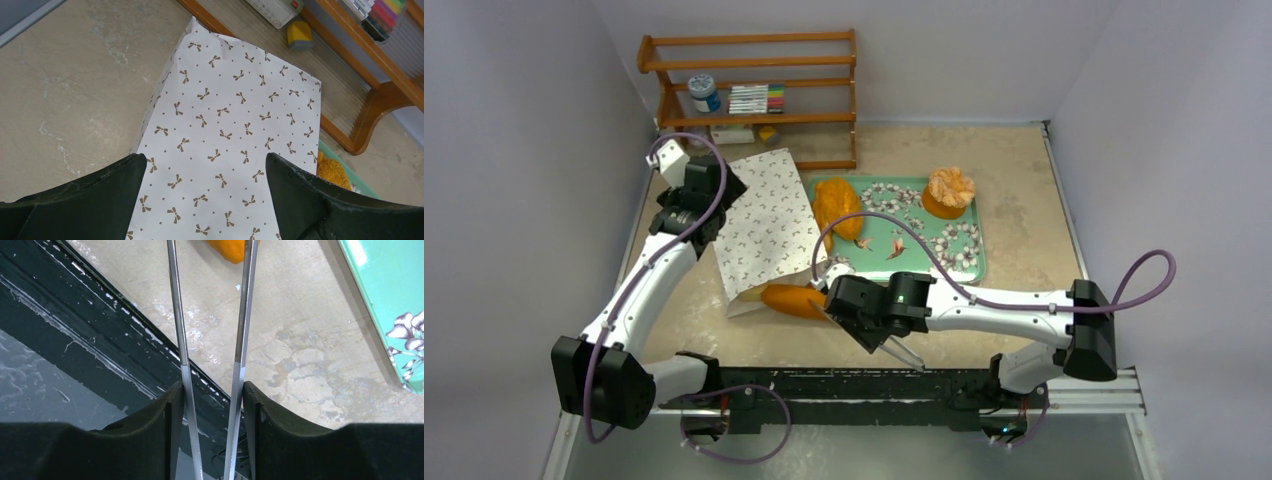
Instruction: Take the fake bread out of the paper bag
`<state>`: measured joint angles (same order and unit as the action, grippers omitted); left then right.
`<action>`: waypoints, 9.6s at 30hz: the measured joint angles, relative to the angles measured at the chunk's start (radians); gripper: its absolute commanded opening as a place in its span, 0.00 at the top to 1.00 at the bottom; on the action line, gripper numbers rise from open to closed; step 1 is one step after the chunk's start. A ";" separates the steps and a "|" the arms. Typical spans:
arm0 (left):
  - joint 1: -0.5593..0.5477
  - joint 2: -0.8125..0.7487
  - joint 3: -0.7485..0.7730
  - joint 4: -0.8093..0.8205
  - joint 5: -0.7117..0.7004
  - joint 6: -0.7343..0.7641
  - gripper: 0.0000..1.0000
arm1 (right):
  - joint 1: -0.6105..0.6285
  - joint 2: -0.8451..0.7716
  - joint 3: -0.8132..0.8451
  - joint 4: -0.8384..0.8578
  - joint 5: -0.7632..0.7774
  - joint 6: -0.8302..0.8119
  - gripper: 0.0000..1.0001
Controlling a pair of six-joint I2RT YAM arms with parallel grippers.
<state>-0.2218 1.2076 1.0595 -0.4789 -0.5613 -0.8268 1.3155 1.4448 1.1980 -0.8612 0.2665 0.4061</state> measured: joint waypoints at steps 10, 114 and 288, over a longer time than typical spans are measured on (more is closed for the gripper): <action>0.007 0.000 -0.014 0.005 0.002 0.000 0.09 | 0.002 0.047 0.021 -0.027 0.005 -0.005 0.51; 0.032 -0.012 -0.103 0.045 0.061 -0.002 0.09 | 0.006 0.212 0.004 0.202 -0.232 -0.119 0.08; 0.259 -0.088 -0.126 0.068 0.263 0.008 0.07 | -0.516 -0.084 -0.356 0.634 0.025 0.365 0.45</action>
<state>0.0376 1.1194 0.9340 -0.4107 -0.2985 -0.8192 0.7994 1.3605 0.8421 -0.2272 0.2913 0.7712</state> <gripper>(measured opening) 0.930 0.537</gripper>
